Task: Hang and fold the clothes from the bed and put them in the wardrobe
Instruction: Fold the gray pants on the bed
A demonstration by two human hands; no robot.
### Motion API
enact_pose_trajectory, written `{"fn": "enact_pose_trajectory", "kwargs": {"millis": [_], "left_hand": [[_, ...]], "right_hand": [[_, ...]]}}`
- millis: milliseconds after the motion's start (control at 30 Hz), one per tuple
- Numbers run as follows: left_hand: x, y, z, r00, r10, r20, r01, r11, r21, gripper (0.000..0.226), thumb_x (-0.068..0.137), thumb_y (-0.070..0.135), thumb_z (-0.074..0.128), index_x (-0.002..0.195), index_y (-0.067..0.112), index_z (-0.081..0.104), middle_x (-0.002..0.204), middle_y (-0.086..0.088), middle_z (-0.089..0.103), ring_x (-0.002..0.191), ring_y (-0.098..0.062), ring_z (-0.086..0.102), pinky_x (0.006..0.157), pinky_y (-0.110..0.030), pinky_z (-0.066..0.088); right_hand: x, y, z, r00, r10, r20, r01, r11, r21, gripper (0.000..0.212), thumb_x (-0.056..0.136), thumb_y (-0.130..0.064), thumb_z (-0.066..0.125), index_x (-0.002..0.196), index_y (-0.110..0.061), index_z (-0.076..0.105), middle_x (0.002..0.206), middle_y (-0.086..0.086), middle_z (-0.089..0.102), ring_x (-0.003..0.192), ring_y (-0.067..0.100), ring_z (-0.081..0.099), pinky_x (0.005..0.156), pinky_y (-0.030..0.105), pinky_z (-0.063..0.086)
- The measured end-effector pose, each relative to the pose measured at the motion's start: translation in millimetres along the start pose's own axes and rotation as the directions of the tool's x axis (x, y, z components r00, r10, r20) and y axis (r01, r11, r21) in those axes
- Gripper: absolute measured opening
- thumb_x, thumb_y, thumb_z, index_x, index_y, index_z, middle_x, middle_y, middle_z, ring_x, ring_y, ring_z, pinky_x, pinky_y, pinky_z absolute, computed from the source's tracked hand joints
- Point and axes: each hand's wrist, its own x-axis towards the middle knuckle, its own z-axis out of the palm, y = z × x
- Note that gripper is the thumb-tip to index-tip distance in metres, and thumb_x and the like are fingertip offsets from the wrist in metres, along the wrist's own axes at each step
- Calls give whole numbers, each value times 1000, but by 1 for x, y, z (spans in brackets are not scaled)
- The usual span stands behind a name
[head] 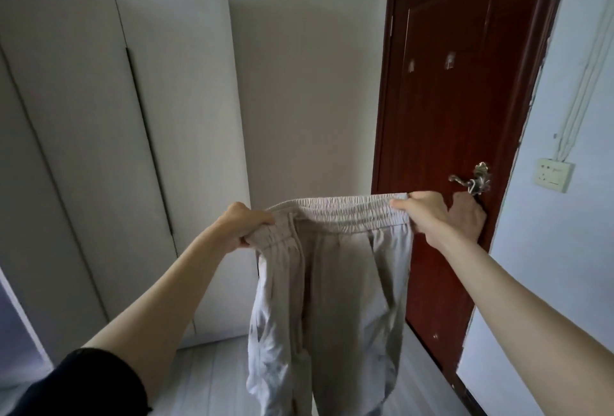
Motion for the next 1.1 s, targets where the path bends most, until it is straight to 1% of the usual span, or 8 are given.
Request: {"fn": "enact_pose_trajectory", "kwargs": {"millis": [167, 400, 567, 767, 867, 933, 1033, 1100], "left_hand": [[-17, -15, 45, 982, -90, 169, 133, 956, -261, 26, 76, 1, 71, 96, -3, 56, 74, -15, 61, 52, -18, 63, 38, -23, 49], [-27, -9, 61, 974, -50, 223, 139, 905, -402, 7, 82, 1, 67, 82, -2, 61, 73, -13, 63, 54, -15, 64, 47, -24, 55], [-34, -14, 52, 963, -43, 267, 173, 858, -484, 7, 83, -4, 64, 77, -3, 60, 59, -13, 66, 48, -16, 65, 43, -25, 53], [-36, -16, 46, 936, 34, 349, 151, 858, -491, 13, 86, -1, 60, 76, -4, 68, 75, -18, 69, 60, -22, 70, 52, -25, 56], [-32, -22, 36, 958, 119, 261, -16, 932, -363, 19, 92, 18, 60, 81, 4, 68, 84, -18, 71, 68, -20, 70, 60, -28, 59], [-23, -27, 23, 969, 244, 39, -240, 968, -71, 24, 85, 24, 70, 100, 7, 62, 99, -16, 65, 83, -22, 66, 77, -35, 57], [-12, -23, 9, 914, 403, -56, -346, 841, 416, 92, 70, 31, 82, 143, 17, 28, 133, -16, 38, 124, -32, 38, 107, -43, 33], [-11, -9, 7, 884, 465, 53, -435, 776, 456, 107, 68, 29, 83, 150, 19, 13, 145, -13, 29, 132, -31, 29, 110, -41, 28]], "right_hand": [[-49, 21, 38, 976, 44, 212, -66, 993, 95, 21, 75, -16, 75, 67, -6, 58, 52, -2, 44, 54, 13, 42, 55, 27, 32], [-76, 13, 60, 878, -159, 452, 86, 980, 177, 41, 84, -26, 68, 91, 14, 60, 80, 10, 56, 80, 16, 47, 74, 31, 35], [-88, 19, 63, 804, -268, 531, 186, 961, 203, 19, 86, -20, 67, 104, -19, 72, 104, 0, 72, 101, 7, 64, 95, 28, 46], [-91, 29, 75, 797, -461, 389, 496, 868, 12, 30, 80, -12, 72, 110, -12, 66, 100, -2, 69, 94, 14, 63, 80, 20, 47], [-74, 25, 65, 829, -478, 289, 480, 875, 70, 25, 84, 0, 63, 107, -7, 68, 96, 2, 70, 89, 13, 64, 77, 15, 47], [-59, 16, 53, 854, -433, 289, 415, 901, 123, 30, 85, 3, 60, 110, -12, 67, 99, -2, 69, 96, 13, 64, 90, 26, 48], [-39, -3, 33, 842, -434, 320, 369, 896, 245, 35, 87, 6, 55, 106, -22, 65, 101, -10, 68, 101, 8, 62, 95, 24, 47], [-29, -18, 21, 829, -440, 347, 325, 882, 341, 37, 88, 10, 50, 104, -21, 64, 105, -4, 67, 105, 12, 61, 96, 25, 47]]}}
